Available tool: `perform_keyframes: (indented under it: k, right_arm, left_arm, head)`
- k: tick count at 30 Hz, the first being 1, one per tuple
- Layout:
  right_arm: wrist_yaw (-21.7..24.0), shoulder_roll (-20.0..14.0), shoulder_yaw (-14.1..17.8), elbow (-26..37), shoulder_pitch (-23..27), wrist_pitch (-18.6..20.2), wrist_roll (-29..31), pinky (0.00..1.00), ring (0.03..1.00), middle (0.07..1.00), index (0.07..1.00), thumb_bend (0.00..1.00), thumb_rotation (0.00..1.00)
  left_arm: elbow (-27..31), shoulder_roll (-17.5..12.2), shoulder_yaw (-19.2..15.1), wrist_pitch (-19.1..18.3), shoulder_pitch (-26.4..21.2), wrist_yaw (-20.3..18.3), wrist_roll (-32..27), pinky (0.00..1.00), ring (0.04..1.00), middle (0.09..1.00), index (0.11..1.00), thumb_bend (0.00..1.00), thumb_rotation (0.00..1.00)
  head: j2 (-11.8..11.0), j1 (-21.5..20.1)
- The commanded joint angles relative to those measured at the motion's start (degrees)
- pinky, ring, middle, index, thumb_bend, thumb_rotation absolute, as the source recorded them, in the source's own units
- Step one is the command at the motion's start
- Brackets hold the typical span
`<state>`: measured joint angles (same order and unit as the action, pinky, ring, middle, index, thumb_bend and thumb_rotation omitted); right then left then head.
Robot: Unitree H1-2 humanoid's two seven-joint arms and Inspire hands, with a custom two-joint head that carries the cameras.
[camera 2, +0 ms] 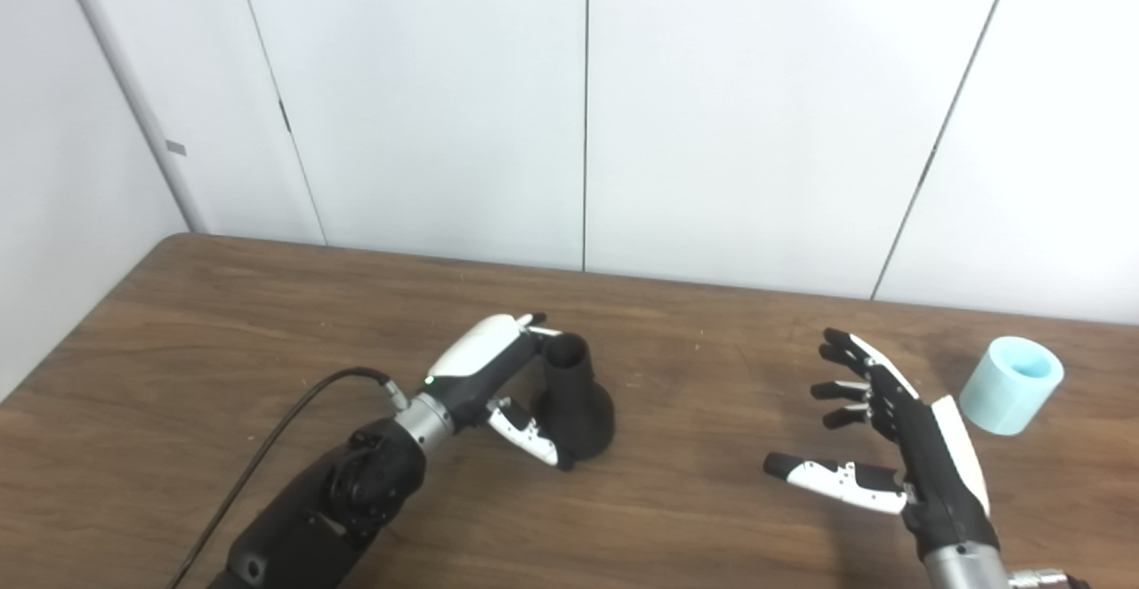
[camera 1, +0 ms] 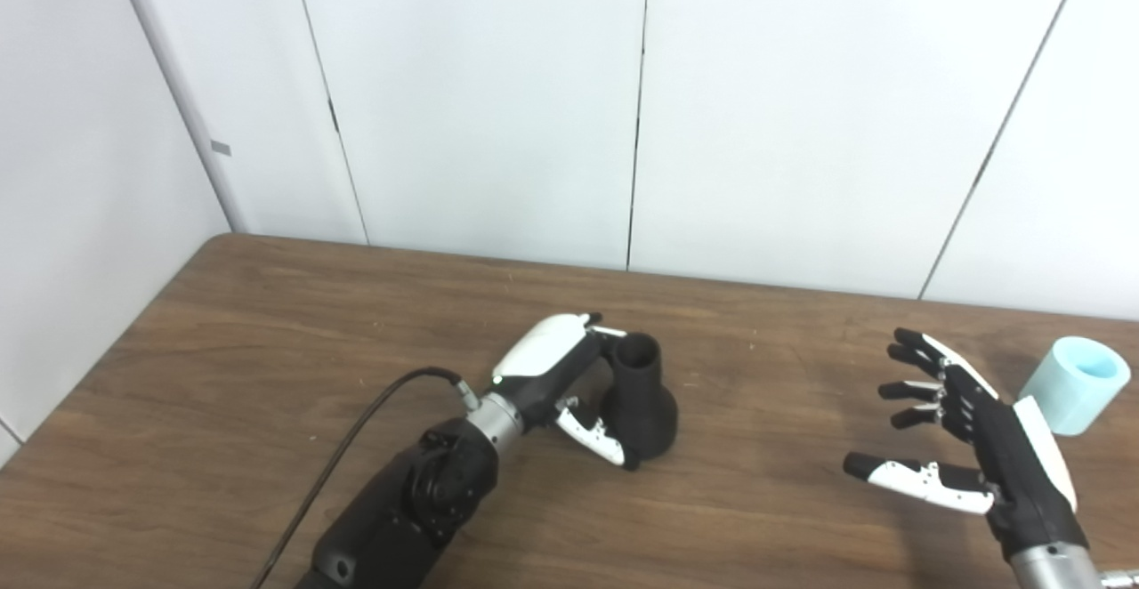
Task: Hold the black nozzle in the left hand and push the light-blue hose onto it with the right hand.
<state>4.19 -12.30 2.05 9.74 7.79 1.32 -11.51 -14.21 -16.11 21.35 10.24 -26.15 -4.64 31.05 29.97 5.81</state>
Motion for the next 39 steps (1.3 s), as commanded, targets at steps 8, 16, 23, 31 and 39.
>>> perform_keyframes:
  k: [8, 16, 23, 31, 39]
  right_arm:
    - [-1.6, 0.0, 0.7, 1.4, 2.0, -3.6, 0.5, 0.55, 0.685, 0.839, 0.858, 0.65, 0.35]
    - [-1.2, 0.4, 0.9, 3.4, 2.0, -1.8, 1.7, 0.55, 0.683, 0.839, 0.857, 0.65, 0.35]
    - [-1.8, 0.7, 0.9, 5.0, 2.1, -0.7, -0.1, 0.54, 0.681, 0.837, 0.855, 0.64, 0.33]
    - [-1.7, 0.6, 1.8, 6.4, 2.0, -0.4, 1.1, 0.53, 0.677, 0.837, 0.856, 0.66, 0.37]
    - [1.5, -3.3, 2.9, 14.1, 2.4, 5.0, 1.8, 0.52, 0.677, 0.84, 0.861, 0.67, 0.37]
  left_arm:
    - [-0.8, 1.5, 4.0, 3.5, -3.0, -5.8, 0.9, 1.0, 0.657, 0.476, 0.489, 0.53, 0.0]
    - [0.1, 2.2, 4.5, 2.9, -3.0, -6.4, 1.4, 1.0, 0.658, 0.49, 0.479, 0.53, 0.0]
    - [-0.7, 1.3, 6.5, 3.0, -4.1, -7.3, 4.6, 1.0, 0.66, 0.481, 0.486, 0.53, 0.0]
    - [-1.6, 0.3, 7.2, 1.7, -4.6, -7.7, 6.5, 1.0, 0.655, 0.459, 0.499, 0.53, 0.0]
    - [-1.0, -0.9, 6.8, -0.1, -4.1, -7.9, 7.8, 1.0, 0.657, 0.463, 0.498, 0.53, 0.0]
  head:
    - [0.5, -2.1]
    - [1.6, -4.9]
    - [2.4, -6.3]
    - [3.1, -6.6]
    - [3.1, -12.2]
